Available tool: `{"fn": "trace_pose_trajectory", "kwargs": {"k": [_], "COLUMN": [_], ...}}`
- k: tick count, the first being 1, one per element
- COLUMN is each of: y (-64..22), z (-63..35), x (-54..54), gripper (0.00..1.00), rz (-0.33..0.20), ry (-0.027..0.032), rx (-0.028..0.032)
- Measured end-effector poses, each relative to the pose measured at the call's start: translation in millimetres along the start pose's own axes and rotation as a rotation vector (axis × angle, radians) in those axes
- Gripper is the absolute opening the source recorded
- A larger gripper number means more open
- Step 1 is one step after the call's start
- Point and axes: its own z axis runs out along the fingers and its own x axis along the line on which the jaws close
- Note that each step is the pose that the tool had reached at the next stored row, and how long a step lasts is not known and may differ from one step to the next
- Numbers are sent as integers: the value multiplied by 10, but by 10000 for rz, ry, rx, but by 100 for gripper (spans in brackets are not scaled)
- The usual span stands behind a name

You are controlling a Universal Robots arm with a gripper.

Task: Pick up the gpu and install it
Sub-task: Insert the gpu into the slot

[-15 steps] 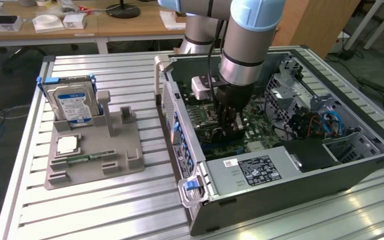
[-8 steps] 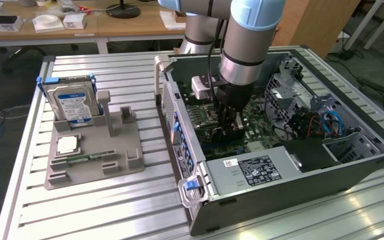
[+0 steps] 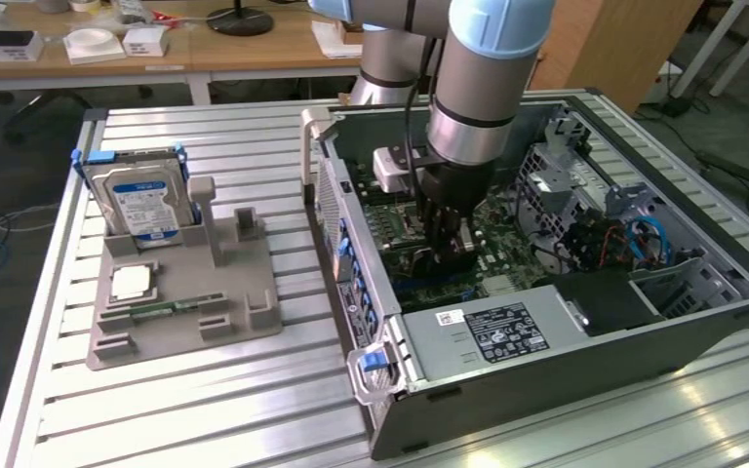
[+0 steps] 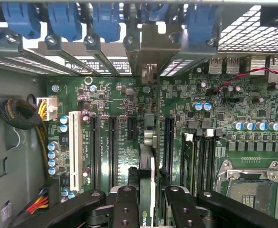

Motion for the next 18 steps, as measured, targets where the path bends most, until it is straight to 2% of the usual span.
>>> {"fn": "trace_pose_trajectory", "kwargs": {"k": [12,18], "y": [1,4], "z": [37,25], "x": [-2,-3], "gripper": [26,26], "rz": [6,7], "ry": [-3,-15], "rx": [0,5]}}
